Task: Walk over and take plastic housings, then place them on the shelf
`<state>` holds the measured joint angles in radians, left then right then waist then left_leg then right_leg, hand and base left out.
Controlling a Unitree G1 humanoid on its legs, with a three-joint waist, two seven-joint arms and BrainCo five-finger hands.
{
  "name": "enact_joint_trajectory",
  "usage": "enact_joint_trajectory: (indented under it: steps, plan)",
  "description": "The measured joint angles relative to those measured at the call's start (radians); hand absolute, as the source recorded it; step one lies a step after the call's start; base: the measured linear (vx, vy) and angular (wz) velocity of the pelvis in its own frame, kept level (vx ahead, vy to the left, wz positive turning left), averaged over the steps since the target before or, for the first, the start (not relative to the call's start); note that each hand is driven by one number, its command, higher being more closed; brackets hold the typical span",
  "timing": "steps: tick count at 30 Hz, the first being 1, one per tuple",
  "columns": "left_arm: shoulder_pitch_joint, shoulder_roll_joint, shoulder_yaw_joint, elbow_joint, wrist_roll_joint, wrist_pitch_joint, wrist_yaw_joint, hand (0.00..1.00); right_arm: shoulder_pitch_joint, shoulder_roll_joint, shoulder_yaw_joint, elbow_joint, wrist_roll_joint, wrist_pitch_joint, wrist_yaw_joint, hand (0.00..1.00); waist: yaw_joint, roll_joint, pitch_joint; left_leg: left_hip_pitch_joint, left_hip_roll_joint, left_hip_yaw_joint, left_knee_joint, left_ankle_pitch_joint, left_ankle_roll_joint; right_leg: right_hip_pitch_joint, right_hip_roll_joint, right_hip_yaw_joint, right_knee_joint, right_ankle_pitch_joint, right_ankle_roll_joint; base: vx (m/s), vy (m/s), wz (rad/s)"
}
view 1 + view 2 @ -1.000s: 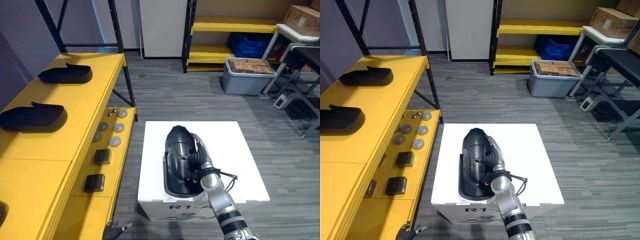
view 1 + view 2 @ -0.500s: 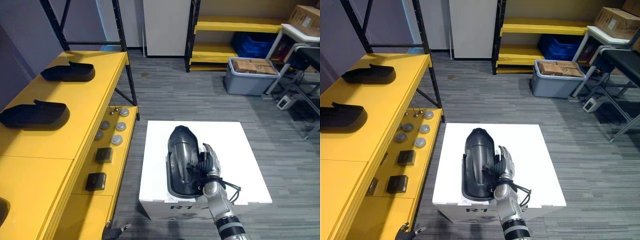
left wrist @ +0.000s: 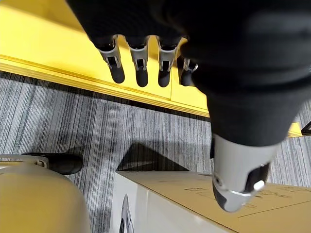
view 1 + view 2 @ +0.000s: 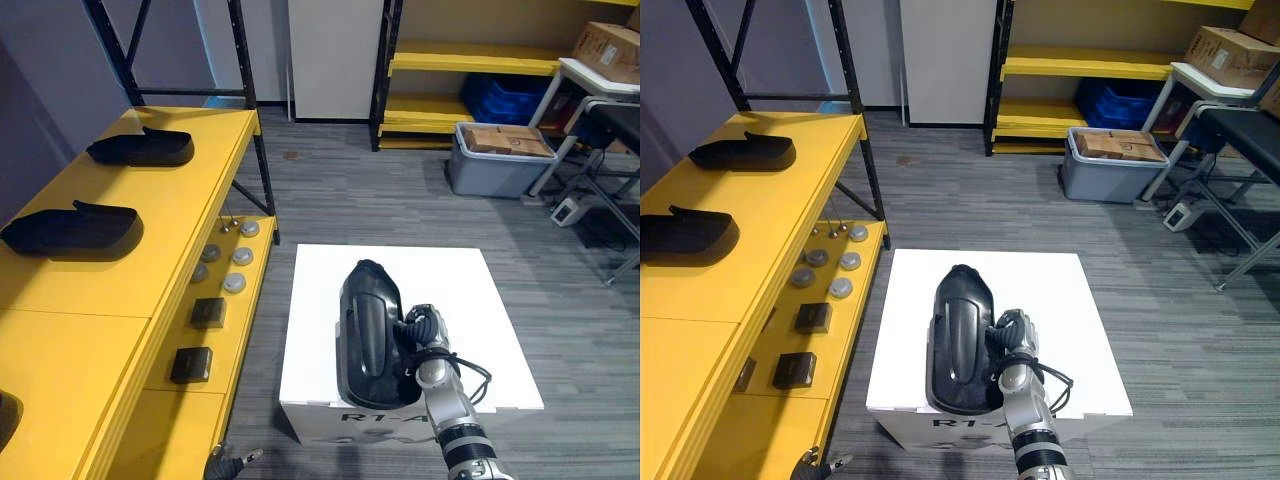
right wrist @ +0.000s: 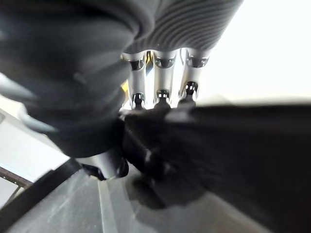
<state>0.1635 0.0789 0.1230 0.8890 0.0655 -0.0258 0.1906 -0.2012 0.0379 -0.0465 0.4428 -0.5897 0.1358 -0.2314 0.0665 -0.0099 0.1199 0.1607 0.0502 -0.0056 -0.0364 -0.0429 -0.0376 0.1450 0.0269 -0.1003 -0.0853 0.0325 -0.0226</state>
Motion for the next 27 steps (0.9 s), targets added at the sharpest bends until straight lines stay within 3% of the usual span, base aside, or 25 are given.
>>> enact_joint_trajectory:
  steps: [10,14,20,27]
  plan:
    - [-0.001,0.005,0.011,-0.008,-0.001,-0.001,0.002,0.00,0.066,0.008,0.033,-0.155,0.056,-0.005,0.000,1.00,-0.001,-0.013,0.007,-0.001,-0.002,0.000,0.000,0.001,0.001,-0.002,-0.002,0.001,0.000,0.000,0.001,0.00,0.000,0.00]
    - [0.018,-0.008,0.031,-0.079,-0.002,-0.002,0.007,0.00,0.076,0.004,0.034,-0.271,0.065,-0.035,-0.015,1.00,-0.001,-0.013,0.007,-0.002,-0.002,-0.001,0.001,0.001,0.001,-0.002,-0.002,0.001,0.000,0.000,0.001,0.00,0.000,0.00]
    - [0.042,-0.039,0.077,-0.346,-0.005,-0.005,0.040,0.00,0.080,-0.008,0.029,-0.412,0.070,-0.072,-0.058,1.00,-0.001,-0.014,0.006,-0.014,-0.002,-0.002,0.013,0.001,0.001,-0.008,-0.002,0.003,0.000,-0.001,0.000,0.00,0.000,0.00]
    - [0.036,-0.068,0.157,-0.748,-0.005,-0.051,0.095,0.00,0.080,-0.006,0.027,-0.533,0.078,-0.097,-0.094,1.00,-0.001,-0.014,0.005,-0.013,-0.003,-0.002,0.023,-0.001,0.003,-0.002,-0.004,0.002,0.000,-0.001,0.000,0.00,0.000,0.00]
